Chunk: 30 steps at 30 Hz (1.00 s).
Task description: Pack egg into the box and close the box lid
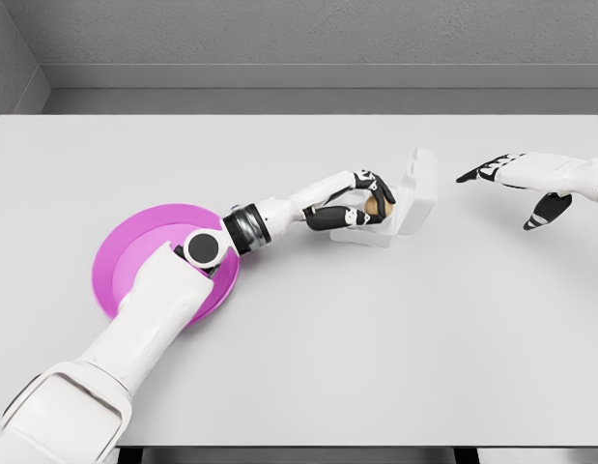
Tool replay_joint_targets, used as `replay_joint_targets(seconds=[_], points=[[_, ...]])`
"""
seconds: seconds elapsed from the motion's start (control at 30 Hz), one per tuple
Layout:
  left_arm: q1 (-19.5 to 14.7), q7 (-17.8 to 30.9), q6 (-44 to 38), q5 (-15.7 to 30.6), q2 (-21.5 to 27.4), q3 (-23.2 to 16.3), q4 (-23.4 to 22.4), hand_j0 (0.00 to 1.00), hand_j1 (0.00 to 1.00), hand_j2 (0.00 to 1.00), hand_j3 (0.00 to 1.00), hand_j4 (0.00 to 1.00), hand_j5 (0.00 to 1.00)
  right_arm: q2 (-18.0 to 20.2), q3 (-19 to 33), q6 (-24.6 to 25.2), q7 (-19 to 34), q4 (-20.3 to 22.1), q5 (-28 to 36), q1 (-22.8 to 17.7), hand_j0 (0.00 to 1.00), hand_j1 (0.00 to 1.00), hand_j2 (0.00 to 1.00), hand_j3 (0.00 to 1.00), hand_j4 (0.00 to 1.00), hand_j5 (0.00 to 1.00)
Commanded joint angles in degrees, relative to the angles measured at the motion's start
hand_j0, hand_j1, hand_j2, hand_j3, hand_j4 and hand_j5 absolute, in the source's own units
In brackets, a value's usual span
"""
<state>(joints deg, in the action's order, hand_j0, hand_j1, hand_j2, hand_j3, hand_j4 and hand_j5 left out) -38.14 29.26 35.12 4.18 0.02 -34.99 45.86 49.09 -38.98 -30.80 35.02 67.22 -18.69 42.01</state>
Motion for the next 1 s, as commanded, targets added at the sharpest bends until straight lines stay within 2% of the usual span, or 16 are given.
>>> replay_joint_targets(seconds=[0.0, 0.1, 0.3, 0.57, 0.7, 0.97], points=[[-0.09, -0.08, -0.12, 0.39, -0.02, 0.1, 0.02, 0.41, 0.41, 0.41, 0.41, 0.41, 0.41, 0.04, 0.04, 0.13, -0.02, 0.02, 0.24, 0.0, 1.0, 1.0, 1.0, 1.0, 1.0, 1.0], [-0.09, -0.08, -0.12, 0.39, -0.02, 0.1, 0.02, 0.49, 0.49, 0.49, 0.49, 0.49, 0.49, 0.04, 0.04, 0.13, -0.02, -0.07, 0.24, 0.0, 1.0, 1.0, 1.0, 1.0, 1.0, 1.0], [-0.26, -0.08, -0.12, 0.39, -0.02, 0.19, 0.02, 0.52, 0.52, 0.52, 0.52, 0.52, 0.52, 0.04, 0.04, 0.13, -0.02, 0.02, 0.24, 0.0, 1.0, 1.0, 1.0, 1.0, 1.0, 1.0], [-0.53, -0.08, -0.12, 0.47, -0.02, 0.37, -0.07, 0.52, 0.52, 0.52, 0.52, 0.52, 0.52, 0.04, 0.04, 0.13, -0.02, 0.02, 0.24, -0.09, 1.0, 1.0, 1.0, 1.0, 1.0, 1.0], [-0.53, -0.08, -0.12, 0.47, -0.02, 0.54, -0.07, 0.57, 0.57, 0.57, 0.57, 0.57, 0.57, 0.04, 0.04, 0.13, -0.02, 0.02, 0.24, 0.0, 1.0, 1.0, 1.0, 1.0, 1.0, 1.0], [-0.44, -0.08, -0.12, 0.47, -0.02, 0.63, -0.07, 0.54, 0.54, 0.54, 0.54, 0.54, 0.54, 0.04, 0.04, 0.13, -0.02, 0.02, 0.24, 0.0, 1.0, 1.0, 1.0, 1.0, 1.0, 1.0]])
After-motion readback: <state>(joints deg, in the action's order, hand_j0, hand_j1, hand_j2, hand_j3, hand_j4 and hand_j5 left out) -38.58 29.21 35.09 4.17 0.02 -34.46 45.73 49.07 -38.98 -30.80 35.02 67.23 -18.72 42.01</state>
